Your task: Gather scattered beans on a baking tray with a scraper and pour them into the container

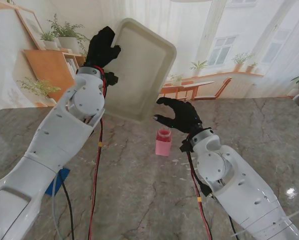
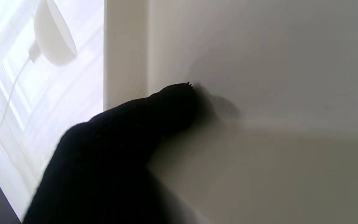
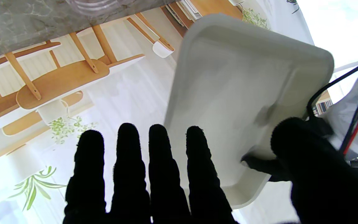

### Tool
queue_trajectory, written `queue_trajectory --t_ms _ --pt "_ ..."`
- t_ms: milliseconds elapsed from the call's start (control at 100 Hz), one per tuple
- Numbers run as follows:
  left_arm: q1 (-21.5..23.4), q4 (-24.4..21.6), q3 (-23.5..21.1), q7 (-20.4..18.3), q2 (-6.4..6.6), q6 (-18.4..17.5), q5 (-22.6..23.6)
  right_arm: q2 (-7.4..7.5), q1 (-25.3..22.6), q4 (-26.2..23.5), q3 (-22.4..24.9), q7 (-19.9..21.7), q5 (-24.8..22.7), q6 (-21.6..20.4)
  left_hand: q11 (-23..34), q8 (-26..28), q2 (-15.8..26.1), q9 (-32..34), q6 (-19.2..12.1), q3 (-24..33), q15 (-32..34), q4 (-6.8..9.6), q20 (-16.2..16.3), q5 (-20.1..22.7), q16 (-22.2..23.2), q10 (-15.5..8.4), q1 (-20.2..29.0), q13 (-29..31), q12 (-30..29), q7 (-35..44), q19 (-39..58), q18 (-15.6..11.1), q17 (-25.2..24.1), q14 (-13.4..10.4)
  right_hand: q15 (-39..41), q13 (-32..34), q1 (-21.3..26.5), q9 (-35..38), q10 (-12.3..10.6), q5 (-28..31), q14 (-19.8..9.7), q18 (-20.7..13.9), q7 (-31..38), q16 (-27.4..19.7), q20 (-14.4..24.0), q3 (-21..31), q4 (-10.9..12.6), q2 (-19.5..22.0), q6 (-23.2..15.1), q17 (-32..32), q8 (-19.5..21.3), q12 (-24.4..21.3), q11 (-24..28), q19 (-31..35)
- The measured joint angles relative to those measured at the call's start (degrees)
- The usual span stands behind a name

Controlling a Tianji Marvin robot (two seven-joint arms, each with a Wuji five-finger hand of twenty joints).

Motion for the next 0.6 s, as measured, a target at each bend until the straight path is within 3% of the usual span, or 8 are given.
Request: queue_trajectory --t_ms 360,600 --pt "7.6 -9.5 -8.5 -5.6 3.99 5.3 3.4 -0.10 -0.3 -0.4 0.9 0.0 -0.1 1.1 0.0 0.0 0.0 0.0 0.0 0.0 0.0 0.00 0.0 0.0 0.0 0.0 0.0 0.0 0.0 0.0 0.0 -0.1 0.0 0.0 0.0 0.0 0.0 0.4 -0.3 0.0 0.0 0.0 0.0 0.0 0.0 0.0 0.0 0.0 0.0 0.0 0.0 0.0 0.0 0.0" --pt "13.2 -12.4 -11.4 -6.9 5.29 9.2 2.8 -0.09 -0.7 -0.9 1.5 -0.4 -0.1 1.7 0.0 0.0 0.0 0.0 0.0 0.0 0.0 0.00 0.0 0.0 0.1 0.0 0.0 0.0 0.0 0.0 0.0 -0.1 0.0 0.0 0.0 0.1 0.0 0.8 -0.6 0.0 0.0 0.1 0.0 0.0 0.0 0.0 0.0 0.0 0.0 0.0 0.0 0.0 0.0 0.0"
